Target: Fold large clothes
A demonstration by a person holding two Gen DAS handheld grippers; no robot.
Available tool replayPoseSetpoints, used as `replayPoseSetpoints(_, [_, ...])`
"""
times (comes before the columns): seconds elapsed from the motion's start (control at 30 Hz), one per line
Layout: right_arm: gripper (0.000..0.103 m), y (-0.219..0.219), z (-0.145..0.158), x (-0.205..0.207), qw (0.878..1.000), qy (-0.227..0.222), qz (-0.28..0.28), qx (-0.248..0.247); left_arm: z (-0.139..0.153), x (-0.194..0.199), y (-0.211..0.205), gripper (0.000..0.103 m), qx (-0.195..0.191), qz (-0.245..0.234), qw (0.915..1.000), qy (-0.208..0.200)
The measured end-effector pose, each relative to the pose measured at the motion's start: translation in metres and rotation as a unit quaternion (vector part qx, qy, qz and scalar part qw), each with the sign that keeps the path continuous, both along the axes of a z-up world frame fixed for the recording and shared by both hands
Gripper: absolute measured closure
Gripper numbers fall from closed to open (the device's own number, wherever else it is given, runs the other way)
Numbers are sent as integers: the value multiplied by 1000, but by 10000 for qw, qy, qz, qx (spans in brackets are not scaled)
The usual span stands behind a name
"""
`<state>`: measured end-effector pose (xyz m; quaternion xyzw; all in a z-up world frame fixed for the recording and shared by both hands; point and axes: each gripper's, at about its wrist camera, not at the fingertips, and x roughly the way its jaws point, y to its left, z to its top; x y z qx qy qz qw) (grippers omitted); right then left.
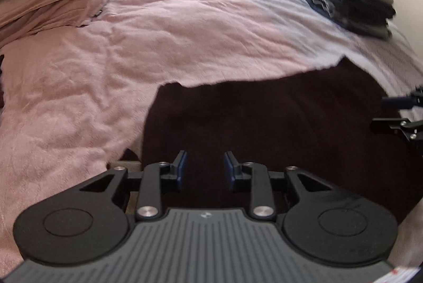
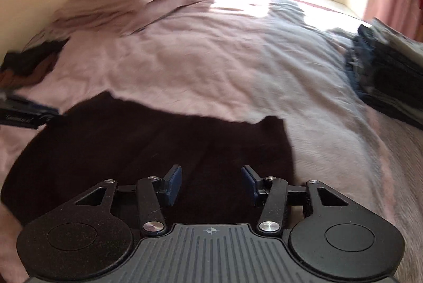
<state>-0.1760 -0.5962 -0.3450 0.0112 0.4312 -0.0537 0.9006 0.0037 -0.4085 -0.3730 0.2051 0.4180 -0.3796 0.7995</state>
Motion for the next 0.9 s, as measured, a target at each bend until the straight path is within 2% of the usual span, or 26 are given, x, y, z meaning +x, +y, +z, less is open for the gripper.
replayPoseSetpoints(0.1, [56,-4,-35,-19,9955,393,490,-713,-24,-7,12,78,302,7,9986,-434])
replayPoseSetpoints(0.13, [56,-20,-39,-32,9959,366,452,-695,-26,-2,19,78,349,131,9984,-421])
replayPoseSetpoints(0.17, [56,-37,-38,-43,9974,400,298,-528,-24,3,27,81,362,264,9983,-384])
replayPoseSetpoints(0.2, [56,-53,-32,-51,9987,418,149,-263,-17,8,37,89,320,354,9982,-351])
replayPoseSetpoints(0.23, [56,-65,-25,-59,9990,435,-70,-74,-8,8,46,91,280,444,9981,-338])
replayPoseSetpoints(0.3, [56,-85,-6,-80,9958,415,-738,340,7,5,67,86,239,800,9962,-244])
replayPoseSetpoints(0.37, [56,-94,6,-108,9849,274,-1303,1106,19,-5,93,80,-6,1292,9915,160])
replayPoseSetpoints(0.43, [56,-92,6,-138,9650,192,-1746,1946,26,-20,123,76,-389,1867,9782,817])
replayPoseSetpoints(0.47, [56,-88,2,-152,9538,186,-1914,2309,27,-28,137,74,-562,2181,9679,1119])
replayPoseSetpoints(0.53, [56,-78,-9,-172,9370,201,-2176,2725,23,-47,162,72,-927,2684,9448,1632])
replayPoseSetpoints(0.57, [56,-73,-15,-178,9327,241,-2272,2790,20,-55,169,72,-1011,2884,9357,1762])
replayPoseSetpoints(0.63, [56,-67,-21,-181,9333,199,-2222,2814,11,-65,177,72,-1076,3069,9264,1900])
replayPoseSetpoints(0.7, [56,-63,-22,-177,9450,179,-1993,2587,5,-68,175,72,-1134,3020,9280,1866])
replayPoseSetpoints(0.77, [56,-58,-23,-171,9542,58,-1740,2434,1,-67,169,72,-1218,2846,9350,1733])
replayPoseSetpoints(0.8, [61,-58,-24,-168,9560,-1,-1654,2423,-3,-66,163,74,-1210,2777,9375,1714])
replayPoseSetpoints(0.83, [69,-56,-26,-164,9579,25,-1560,2409,-7,-64,158,79,-1216,2697,9395,1725])
replayPoseSetpoints(0.87, [91,-54,-28,-161,9620,142,-1502,2276,-8,-63,155,93,-1201,2626,9426,1674])
replayPoseSetpoints(0.9, [101,-55,-29,-158,9660,219,-1450,2127,-10,-62,150,94,-1135,2510,9484,1568])
